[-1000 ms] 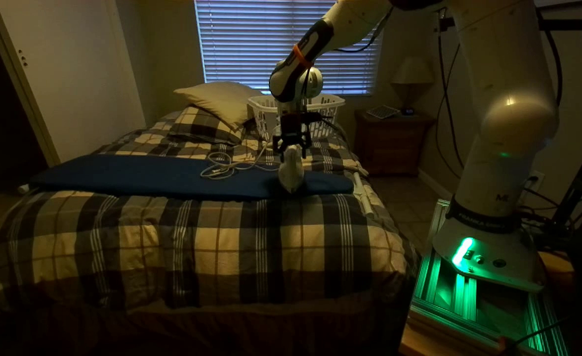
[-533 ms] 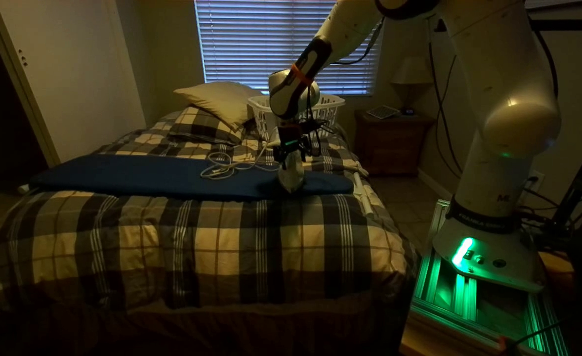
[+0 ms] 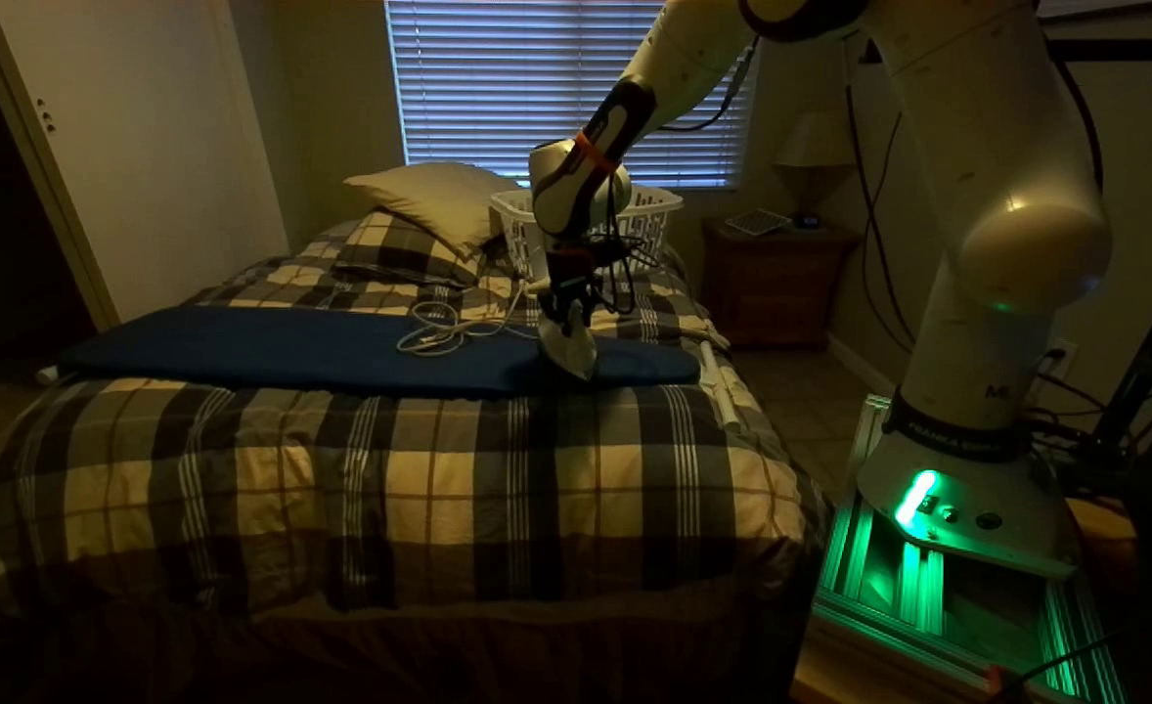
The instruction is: Put the iron in an upright position
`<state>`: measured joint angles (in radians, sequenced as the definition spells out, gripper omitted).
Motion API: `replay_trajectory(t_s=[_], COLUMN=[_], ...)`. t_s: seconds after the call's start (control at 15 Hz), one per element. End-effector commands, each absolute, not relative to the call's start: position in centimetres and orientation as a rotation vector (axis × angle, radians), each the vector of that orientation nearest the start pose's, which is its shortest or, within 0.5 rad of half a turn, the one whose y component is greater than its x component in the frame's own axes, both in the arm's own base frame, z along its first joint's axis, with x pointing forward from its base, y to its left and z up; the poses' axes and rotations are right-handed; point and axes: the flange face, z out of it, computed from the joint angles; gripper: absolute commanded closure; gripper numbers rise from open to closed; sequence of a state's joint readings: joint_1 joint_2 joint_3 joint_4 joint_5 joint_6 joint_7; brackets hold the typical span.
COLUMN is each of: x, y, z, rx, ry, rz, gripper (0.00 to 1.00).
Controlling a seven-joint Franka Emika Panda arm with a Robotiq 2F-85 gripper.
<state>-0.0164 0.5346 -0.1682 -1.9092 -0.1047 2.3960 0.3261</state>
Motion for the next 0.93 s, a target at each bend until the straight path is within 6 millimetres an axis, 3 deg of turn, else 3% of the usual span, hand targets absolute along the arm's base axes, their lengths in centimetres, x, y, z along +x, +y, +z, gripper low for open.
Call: replay_trajectory(t_s=[0.0,0.33,0.6,0.87], x=[61.2,60.0,58.8,58.0], y=[-11.4,-13.0,-15.3,-17.7], z=[22.2,23.8,25.5,25.9], rx=[-3.221,-3.111,-2.925,-2.794], ry=[0.683,0.797,0.931,1.033], rz=[0.04,0.144,0.238,0.278], gripper=[0.75,0.77,0.82,0.84])
